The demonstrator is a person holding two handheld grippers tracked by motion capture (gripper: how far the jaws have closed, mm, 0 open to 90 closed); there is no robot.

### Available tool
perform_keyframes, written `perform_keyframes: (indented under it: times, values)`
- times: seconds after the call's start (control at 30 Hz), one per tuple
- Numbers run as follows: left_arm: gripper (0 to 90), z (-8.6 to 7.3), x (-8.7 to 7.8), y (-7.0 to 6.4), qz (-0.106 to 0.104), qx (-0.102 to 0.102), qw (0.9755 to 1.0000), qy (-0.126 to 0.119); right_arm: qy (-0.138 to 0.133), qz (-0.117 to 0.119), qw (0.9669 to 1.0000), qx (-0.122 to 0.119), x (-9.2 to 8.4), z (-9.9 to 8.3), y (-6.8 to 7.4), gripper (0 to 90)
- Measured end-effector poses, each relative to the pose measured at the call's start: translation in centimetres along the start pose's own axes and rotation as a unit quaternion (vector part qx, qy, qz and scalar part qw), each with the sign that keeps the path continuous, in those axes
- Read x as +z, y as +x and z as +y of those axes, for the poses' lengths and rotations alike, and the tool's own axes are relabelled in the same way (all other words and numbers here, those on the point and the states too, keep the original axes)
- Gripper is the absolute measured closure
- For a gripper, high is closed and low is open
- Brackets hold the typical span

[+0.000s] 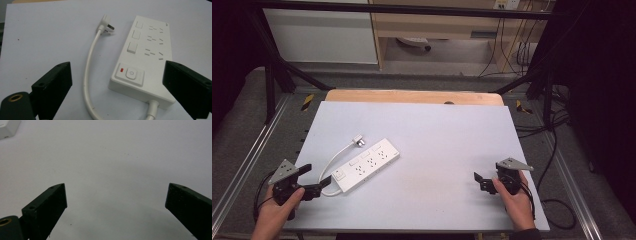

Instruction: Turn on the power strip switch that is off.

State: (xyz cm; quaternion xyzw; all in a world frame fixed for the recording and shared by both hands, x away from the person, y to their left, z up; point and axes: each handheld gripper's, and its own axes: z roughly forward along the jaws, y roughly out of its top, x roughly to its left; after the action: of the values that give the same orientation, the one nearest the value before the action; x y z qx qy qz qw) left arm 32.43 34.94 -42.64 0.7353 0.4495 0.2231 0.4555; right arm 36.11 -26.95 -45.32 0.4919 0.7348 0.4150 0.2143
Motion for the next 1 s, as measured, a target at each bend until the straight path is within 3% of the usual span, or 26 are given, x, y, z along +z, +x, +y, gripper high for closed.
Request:
perform_keyframes:
  times: [0.27, 1.0]
  values:
    - [9.0, 0.0, -0.1, -0.2, -0.003, 0.002, 1.0000, -0.001, 0.003, 0.003, 1.0000, -0.004, 0.1, 0.0, 0.1, 4.3]
    - [8.5, 0.9, -1.1, -1.1, -0.018, -0.013, 0.9988, -0.043, -0.003, 0.000, 1.0000, -0.006, 0.1, 0.2, 0.3, 4.0]
